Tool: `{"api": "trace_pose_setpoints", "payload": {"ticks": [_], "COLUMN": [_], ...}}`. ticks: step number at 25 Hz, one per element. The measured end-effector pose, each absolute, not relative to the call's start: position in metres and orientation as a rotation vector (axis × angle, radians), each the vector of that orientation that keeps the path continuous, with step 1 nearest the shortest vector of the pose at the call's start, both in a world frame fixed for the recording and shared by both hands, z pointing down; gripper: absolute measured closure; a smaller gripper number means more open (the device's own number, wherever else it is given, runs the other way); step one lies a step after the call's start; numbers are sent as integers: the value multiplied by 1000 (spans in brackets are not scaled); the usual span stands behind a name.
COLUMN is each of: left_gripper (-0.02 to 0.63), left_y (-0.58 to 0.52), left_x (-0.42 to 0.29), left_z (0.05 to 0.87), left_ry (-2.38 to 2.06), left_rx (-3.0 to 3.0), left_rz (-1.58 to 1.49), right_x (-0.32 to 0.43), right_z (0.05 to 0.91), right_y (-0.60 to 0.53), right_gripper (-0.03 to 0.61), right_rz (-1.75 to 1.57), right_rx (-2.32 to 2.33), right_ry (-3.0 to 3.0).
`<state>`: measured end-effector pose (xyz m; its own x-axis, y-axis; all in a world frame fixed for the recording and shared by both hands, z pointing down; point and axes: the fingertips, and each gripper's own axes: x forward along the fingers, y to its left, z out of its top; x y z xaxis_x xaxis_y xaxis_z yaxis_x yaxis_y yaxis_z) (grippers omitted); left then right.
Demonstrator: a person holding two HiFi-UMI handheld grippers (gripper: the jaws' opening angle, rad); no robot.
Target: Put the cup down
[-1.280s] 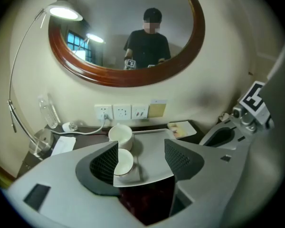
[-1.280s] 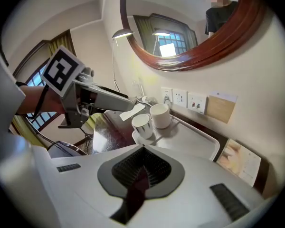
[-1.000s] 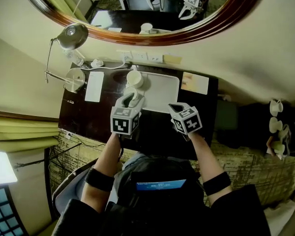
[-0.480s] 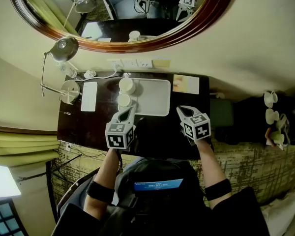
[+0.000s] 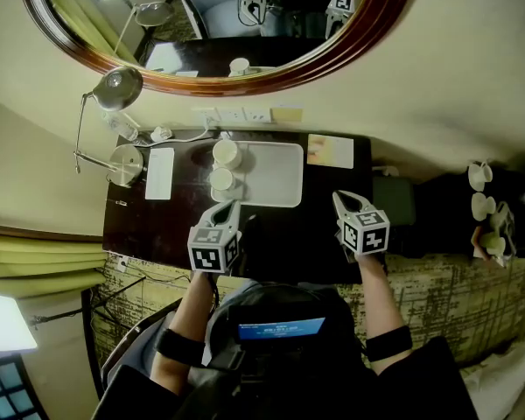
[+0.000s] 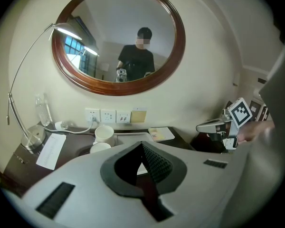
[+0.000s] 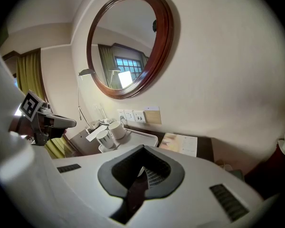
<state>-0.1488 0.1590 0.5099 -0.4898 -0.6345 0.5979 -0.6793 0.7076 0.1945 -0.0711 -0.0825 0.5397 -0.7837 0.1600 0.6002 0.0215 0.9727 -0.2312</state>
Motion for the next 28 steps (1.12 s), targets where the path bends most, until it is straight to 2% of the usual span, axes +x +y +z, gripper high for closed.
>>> {"api": "trace_pose_setpoints", "payload": {"ticks": [28], "left_gripper": [614], "left_y": [158], "left_x": [-139], "left_z": [512], "left_ry": [-2206], "left_rx": [1035], "left_rz": [86], "right_x": [-58], "right_z": [534], "right_y": [-79], "right_gripper": [578], "right_rz": [230], "right_rx": [-136], "right_ry": [-2459]}}
